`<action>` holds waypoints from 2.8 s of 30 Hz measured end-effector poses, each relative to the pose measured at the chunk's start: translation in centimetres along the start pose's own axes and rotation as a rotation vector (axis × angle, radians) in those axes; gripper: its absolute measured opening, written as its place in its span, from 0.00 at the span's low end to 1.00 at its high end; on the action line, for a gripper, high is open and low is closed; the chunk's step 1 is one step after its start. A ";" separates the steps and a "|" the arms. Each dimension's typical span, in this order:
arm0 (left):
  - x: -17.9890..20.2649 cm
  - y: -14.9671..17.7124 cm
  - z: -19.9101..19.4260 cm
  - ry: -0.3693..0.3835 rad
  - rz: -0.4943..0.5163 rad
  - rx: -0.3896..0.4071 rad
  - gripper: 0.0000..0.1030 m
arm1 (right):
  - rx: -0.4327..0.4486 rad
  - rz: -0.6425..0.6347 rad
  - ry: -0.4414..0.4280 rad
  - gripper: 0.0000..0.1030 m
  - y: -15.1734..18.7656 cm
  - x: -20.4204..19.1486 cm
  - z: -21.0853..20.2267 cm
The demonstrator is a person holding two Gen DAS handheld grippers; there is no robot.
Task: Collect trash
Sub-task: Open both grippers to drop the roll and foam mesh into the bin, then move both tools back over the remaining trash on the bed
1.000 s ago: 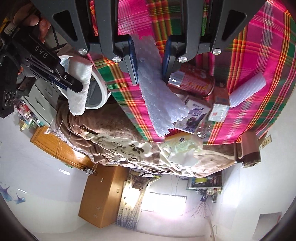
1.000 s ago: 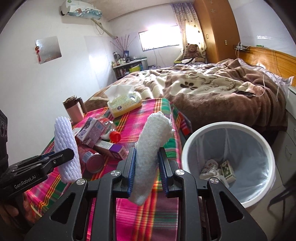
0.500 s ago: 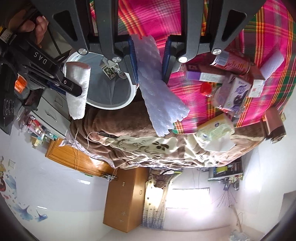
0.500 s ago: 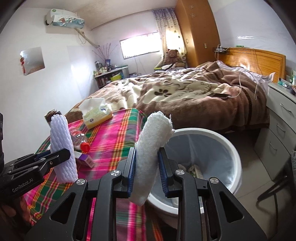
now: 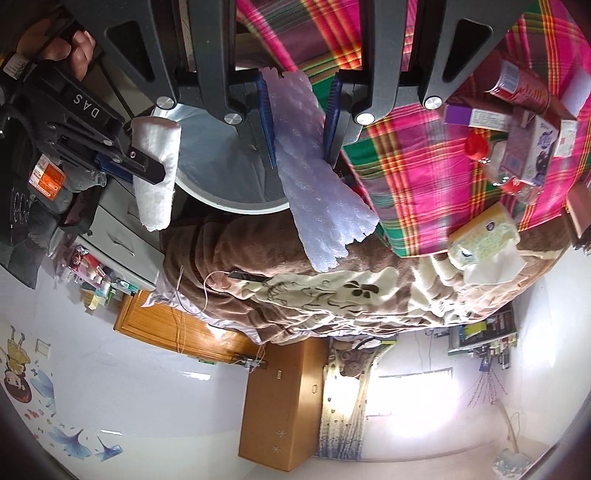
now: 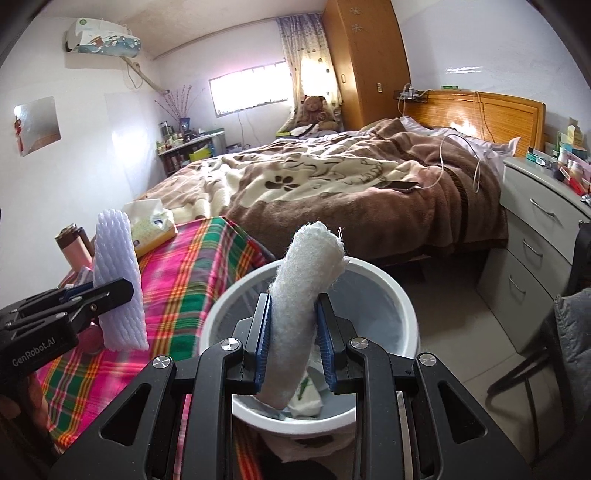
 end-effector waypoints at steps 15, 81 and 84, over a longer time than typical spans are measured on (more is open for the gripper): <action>3.2 0.2 5.4 0.051 0.036 -0.064 0.25 | -0.109 -0.009 0.048 0.25 1.3 3.2 2.8; -19.1 4.0 -7.0 -0.250 -0.247 0.052 0.55 | -0.063 -0.159 -0.194 0.58 0.6 -12.8 3.3; -20.8 4.3 -7.5 -0.272 -0.266 0.054 0.55 | -0.072 -0.166 -0.221 0.58 0.6 -14.2 3.7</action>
Point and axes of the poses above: each gripper's, at about its wrist camera, not at the fingertips, and z roughly the way its jaws point, x to its right, y to its underside, the point moved 7 cm from there along z, roughly the way its jaws point, and after that the axes turned 1 degree about y, right-handed, at the moved point
